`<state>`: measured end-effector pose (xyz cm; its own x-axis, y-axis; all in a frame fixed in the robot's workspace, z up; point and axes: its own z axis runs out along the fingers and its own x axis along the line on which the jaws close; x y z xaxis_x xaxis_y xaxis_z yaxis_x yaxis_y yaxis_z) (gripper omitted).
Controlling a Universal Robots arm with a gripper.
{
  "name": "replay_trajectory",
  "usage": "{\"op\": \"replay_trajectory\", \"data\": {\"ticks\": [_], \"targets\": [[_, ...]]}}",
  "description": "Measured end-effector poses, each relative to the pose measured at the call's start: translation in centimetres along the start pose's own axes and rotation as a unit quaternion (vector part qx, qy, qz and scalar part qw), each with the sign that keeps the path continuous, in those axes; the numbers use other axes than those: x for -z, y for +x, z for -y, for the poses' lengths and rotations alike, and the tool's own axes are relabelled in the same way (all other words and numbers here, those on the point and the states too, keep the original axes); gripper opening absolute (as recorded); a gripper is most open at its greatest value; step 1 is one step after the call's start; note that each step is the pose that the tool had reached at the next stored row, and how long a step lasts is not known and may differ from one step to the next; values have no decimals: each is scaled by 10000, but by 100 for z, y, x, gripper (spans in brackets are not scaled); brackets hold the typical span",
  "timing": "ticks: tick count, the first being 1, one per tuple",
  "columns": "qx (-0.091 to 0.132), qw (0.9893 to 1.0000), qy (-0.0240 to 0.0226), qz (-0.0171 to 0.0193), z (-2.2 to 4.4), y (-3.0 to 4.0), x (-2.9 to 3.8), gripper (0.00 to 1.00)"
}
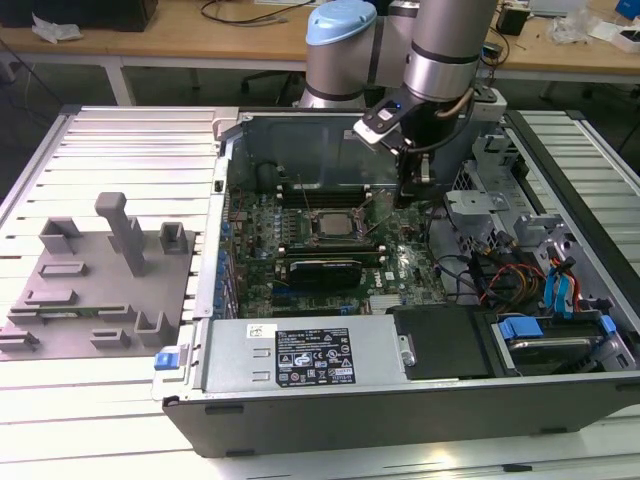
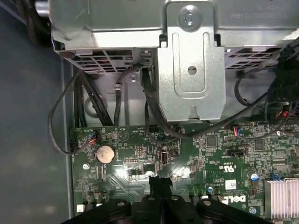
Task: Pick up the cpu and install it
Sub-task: 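Close the cpu cover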
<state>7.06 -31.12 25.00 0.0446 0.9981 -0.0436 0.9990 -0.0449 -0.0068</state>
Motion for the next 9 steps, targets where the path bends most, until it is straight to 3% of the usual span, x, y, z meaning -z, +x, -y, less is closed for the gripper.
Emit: {"op": "replay_trajectory", "data": {"ticks": [9], "targets": [[1,10000,5,-33,2,46,-30,11]]}}
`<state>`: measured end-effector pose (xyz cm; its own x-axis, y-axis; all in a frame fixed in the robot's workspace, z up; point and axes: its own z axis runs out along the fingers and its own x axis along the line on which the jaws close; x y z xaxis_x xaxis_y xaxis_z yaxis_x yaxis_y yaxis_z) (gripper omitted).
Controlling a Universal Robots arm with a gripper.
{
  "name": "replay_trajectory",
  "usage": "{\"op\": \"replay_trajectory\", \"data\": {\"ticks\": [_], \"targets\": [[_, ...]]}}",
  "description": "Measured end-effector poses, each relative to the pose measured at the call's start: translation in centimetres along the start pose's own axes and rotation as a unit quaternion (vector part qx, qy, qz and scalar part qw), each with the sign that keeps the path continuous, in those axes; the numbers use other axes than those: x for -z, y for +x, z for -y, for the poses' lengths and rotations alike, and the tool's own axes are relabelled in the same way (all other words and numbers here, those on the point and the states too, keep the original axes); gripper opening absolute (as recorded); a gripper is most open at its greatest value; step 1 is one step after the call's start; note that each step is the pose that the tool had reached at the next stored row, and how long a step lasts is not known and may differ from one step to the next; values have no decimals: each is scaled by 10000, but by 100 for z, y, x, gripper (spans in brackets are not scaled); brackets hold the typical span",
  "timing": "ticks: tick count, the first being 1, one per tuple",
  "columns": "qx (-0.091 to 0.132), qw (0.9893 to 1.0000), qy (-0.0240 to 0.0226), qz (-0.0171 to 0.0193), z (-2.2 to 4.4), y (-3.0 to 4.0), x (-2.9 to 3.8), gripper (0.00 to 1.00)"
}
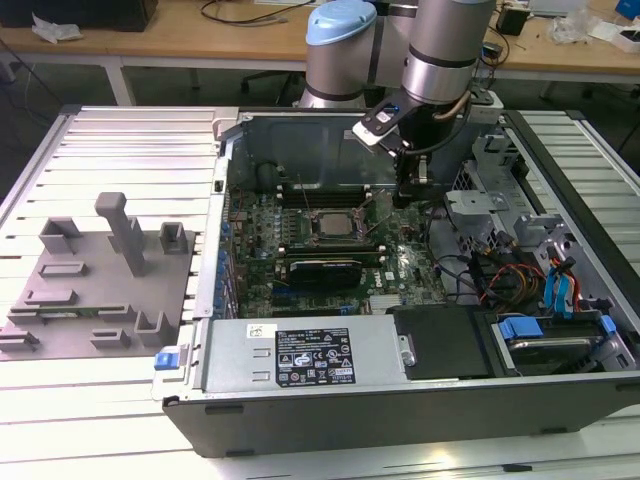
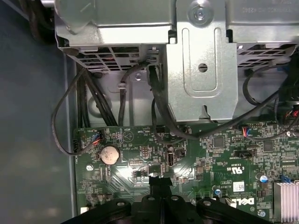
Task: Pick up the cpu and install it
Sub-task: 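Close the cpu cover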
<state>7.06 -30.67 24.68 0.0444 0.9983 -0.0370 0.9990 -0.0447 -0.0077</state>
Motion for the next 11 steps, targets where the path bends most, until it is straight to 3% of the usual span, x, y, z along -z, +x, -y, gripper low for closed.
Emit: {"op": "replay_trajectory", "data": {"ticks": [4,11], "targets": [[-1,10000,0,1,10,1,-2,11],[-1,10000,0,0,88,-2,-3,11]]}}
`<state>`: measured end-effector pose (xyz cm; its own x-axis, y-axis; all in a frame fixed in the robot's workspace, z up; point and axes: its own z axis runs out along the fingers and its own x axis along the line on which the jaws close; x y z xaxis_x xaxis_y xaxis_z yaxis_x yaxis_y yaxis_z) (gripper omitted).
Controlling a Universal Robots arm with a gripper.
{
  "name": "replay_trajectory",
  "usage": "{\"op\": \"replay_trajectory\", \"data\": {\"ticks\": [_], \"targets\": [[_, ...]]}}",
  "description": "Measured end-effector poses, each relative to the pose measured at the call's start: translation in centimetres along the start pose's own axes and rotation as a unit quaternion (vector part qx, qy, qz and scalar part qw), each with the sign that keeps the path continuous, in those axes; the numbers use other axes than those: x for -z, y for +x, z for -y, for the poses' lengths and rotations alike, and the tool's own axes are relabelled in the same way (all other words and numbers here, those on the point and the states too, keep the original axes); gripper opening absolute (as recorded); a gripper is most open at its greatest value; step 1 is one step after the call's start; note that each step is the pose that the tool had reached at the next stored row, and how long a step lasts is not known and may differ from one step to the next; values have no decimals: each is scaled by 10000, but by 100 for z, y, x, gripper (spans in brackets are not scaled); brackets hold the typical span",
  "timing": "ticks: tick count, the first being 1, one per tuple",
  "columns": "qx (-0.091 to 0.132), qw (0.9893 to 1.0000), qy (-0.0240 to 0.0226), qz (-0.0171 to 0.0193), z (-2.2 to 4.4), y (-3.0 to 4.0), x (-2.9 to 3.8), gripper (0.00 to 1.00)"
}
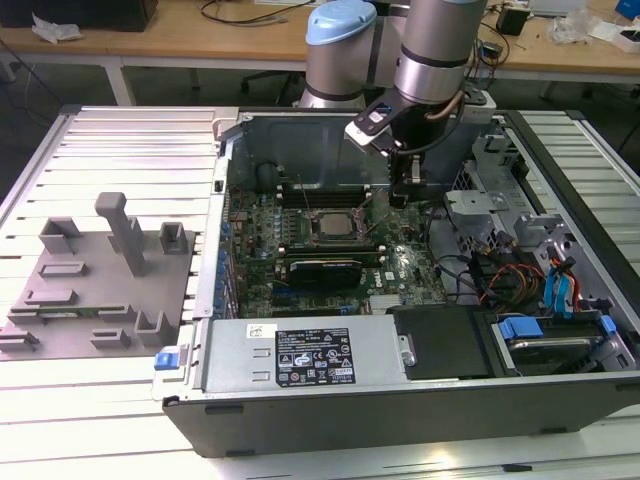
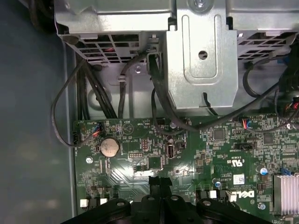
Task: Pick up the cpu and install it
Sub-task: 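Close the cpu cover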
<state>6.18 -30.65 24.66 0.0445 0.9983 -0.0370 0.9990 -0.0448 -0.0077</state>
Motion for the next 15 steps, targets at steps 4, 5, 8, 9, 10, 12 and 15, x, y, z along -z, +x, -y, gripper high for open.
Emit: {"op": "replay_trajectory", "data": {"ticks": [4,5,8,9,10,12,15], "targets": [[-1,10000,0,0,5,0,0,11],[-1,10000,0,0,12,0,0,11],[0,10000,0,0,57,-2,-1,11],[0,10000,0,0,76,-3,-1,11],[0,10000,0,0,92,-4,-1,11],[0,10000,-1,0,131,-5,-1,11],[0,10000,-4,-1,202,-8,-2,11]]}}
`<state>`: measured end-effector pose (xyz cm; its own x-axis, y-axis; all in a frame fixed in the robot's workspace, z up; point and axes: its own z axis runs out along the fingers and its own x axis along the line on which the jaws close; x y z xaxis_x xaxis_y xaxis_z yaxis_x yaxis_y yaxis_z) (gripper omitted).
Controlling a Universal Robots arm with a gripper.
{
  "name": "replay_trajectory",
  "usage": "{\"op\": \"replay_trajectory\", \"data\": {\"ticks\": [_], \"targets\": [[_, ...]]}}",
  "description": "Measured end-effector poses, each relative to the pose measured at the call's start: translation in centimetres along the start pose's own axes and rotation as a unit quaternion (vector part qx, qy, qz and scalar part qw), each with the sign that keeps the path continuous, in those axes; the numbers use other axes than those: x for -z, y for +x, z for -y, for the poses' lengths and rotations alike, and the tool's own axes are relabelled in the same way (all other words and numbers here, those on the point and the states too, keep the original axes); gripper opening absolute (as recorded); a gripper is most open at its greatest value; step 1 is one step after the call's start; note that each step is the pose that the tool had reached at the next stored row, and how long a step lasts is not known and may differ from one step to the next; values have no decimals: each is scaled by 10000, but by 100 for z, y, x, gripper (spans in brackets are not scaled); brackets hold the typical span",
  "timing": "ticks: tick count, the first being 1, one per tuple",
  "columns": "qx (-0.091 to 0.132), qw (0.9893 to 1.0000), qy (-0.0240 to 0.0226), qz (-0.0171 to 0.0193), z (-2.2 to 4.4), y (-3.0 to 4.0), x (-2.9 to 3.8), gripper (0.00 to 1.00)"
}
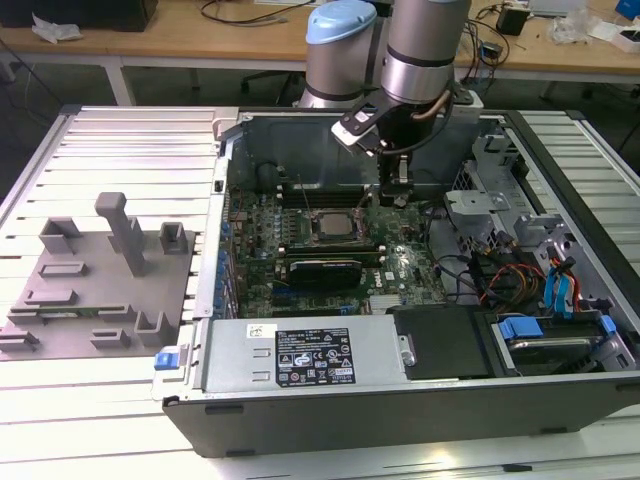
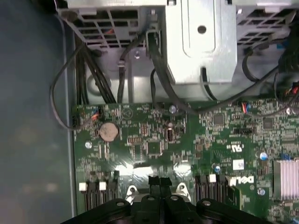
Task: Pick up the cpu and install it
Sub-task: 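Close the cpu cover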
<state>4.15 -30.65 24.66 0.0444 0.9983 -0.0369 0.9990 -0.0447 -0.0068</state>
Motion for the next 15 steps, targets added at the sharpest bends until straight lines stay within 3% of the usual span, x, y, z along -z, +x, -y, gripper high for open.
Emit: {"op": "replay_trajectory", "data": {"ticks": [8,10,15], "targets": [[-4,10000,-14,-2,286,-13,-2,11],[-6,10000,-18,-2,390,-18,-3,11],[-6,10000,-19,-2,407,-18,-3,11]]}}
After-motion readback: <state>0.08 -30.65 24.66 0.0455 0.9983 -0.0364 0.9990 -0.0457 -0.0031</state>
